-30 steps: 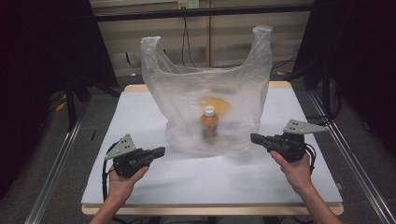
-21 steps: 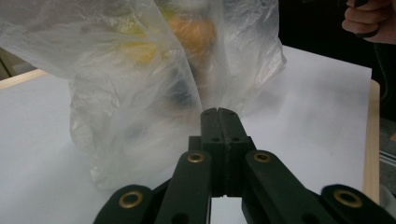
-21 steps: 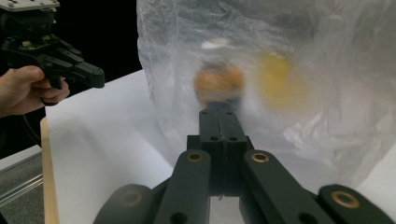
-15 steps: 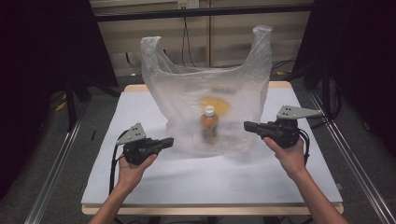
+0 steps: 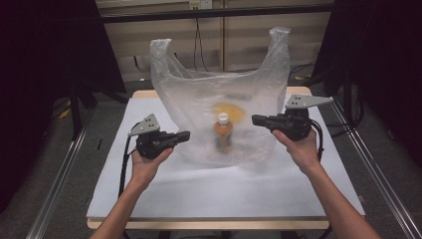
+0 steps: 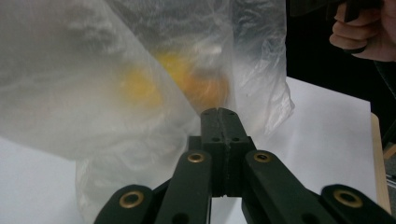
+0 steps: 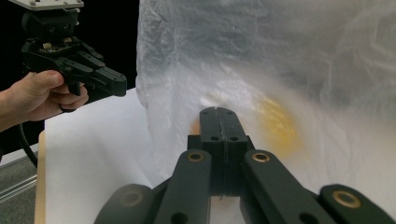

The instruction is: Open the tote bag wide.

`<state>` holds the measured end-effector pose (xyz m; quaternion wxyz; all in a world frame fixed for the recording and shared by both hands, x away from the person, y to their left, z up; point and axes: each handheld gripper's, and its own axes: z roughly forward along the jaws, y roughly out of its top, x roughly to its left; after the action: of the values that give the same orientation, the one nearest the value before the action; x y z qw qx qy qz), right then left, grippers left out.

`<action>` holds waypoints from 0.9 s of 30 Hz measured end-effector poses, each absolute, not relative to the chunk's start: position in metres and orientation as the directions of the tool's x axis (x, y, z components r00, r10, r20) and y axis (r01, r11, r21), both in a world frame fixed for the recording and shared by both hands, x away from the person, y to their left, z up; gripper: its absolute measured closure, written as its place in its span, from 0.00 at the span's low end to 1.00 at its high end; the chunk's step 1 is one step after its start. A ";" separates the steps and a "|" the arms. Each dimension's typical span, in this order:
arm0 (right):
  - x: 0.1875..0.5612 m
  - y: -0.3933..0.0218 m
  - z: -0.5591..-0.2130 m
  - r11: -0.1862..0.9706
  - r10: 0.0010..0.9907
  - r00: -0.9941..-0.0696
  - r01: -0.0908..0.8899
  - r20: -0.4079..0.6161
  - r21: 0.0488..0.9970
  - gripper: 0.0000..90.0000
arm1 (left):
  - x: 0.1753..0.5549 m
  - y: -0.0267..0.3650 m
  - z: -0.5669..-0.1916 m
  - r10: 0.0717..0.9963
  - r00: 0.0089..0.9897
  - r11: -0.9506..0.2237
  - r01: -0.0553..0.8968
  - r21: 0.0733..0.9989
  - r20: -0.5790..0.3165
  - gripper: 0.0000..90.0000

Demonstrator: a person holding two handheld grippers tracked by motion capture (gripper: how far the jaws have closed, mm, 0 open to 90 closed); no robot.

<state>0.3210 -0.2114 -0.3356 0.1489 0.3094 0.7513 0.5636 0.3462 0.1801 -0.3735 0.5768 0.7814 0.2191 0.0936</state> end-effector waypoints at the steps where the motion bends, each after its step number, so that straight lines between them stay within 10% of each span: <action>1: 0.324 -0.209 -0.332 0.177 0.630 -0.767 0.292 0.119 0.940 1.00 | 0.349 0.178 -0.369 0.455 0.886 -0.241 0.226 0.944 -0.095 1.00; 27: 0.364 -0.182 -0.282 0.190 0.639 -0.766 0.239 0.065 0.952 1.00 | 0.383 0.163 -0.323 0.430 0.897 -0.144 0.179 0.973 -0.101 1.00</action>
<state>0.3638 -0.1820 -0.2820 0.1770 0.2926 0.7509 0.5650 0.3827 0.1629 -0.3235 0.6221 0.7494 0.2032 0.1010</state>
